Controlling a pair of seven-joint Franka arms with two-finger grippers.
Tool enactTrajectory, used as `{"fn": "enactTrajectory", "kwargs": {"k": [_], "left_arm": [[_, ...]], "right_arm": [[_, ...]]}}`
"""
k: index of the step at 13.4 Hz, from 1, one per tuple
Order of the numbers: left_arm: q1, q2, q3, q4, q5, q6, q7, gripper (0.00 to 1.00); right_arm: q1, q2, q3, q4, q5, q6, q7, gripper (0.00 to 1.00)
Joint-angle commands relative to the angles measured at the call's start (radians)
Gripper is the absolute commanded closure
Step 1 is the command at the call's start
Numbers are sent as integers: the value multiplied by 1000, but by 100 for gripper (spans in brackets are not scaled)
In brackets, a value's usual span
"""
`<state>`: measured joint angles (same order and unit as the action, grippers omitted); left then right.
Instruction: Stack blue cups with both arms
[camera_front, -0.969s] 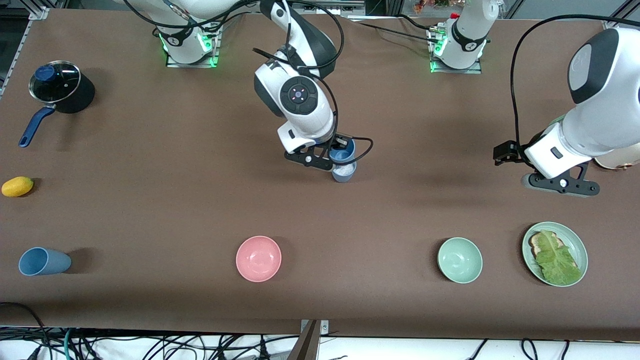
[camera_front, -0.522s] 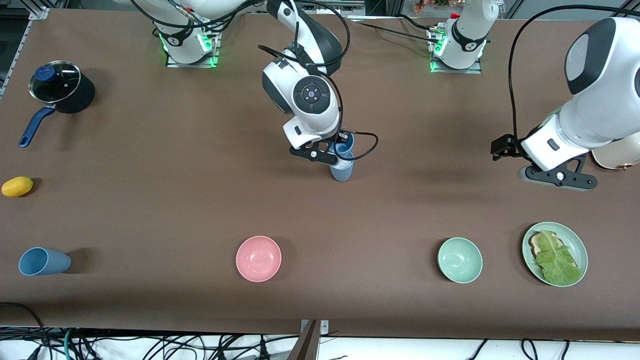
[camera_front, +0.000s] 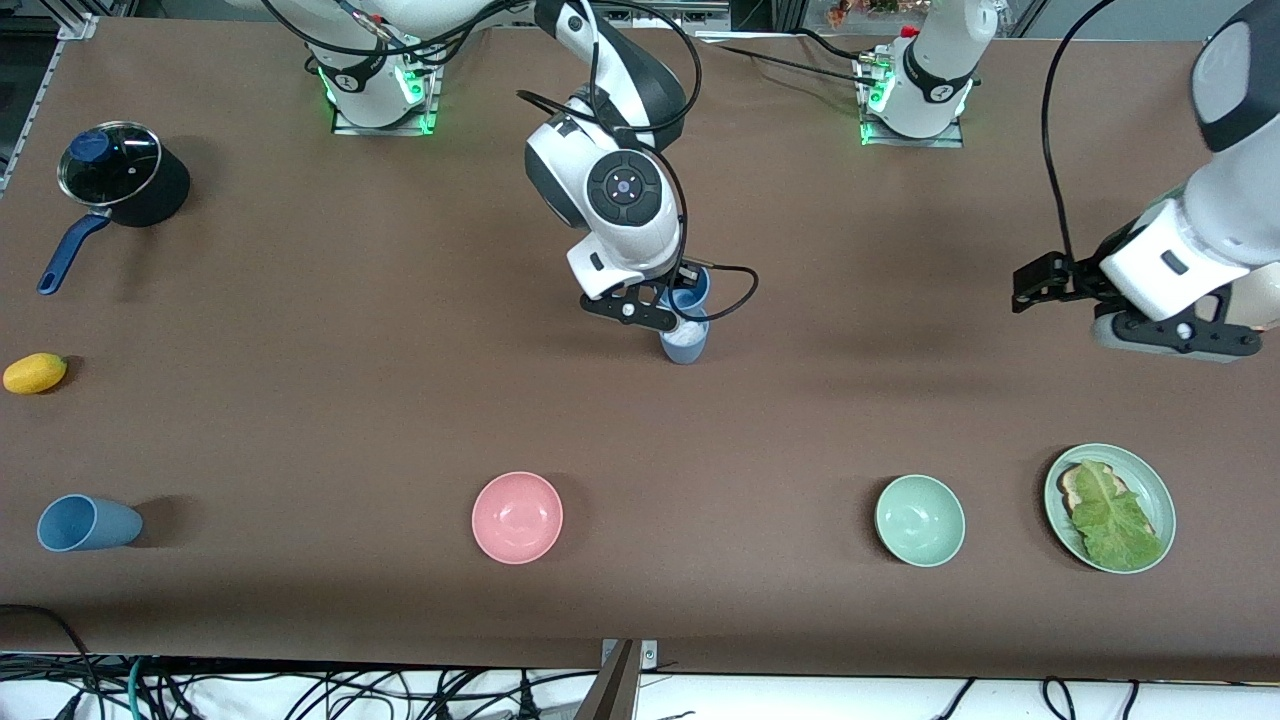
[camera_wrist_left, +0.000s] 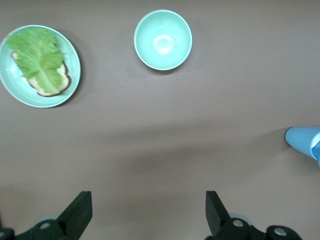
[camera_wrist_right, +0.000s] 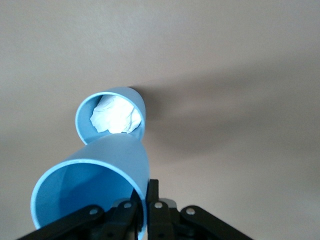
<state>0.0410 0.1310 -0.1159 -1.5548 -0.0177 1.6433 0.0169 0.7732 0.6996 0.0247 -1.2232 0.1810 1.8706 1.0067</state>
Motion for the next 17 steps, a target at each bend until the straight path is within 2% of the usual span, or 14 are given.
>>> {"fn": "enactTrajectory", "kwargs": {"k": [1,6,17], "left_arm": [[-62,-71,56,-54,-10,13,12,0],[-46,-181,53,-217,-11,86,0,0],[-47,-180,33,-206,-10,79,-3,0]], "right_arm": [[-5,34,1,62,-14,-13,0,100],[-6,49,1,62,-15,28,0,100],[-6,78,-22,62,-17,81,-34,100]]}}
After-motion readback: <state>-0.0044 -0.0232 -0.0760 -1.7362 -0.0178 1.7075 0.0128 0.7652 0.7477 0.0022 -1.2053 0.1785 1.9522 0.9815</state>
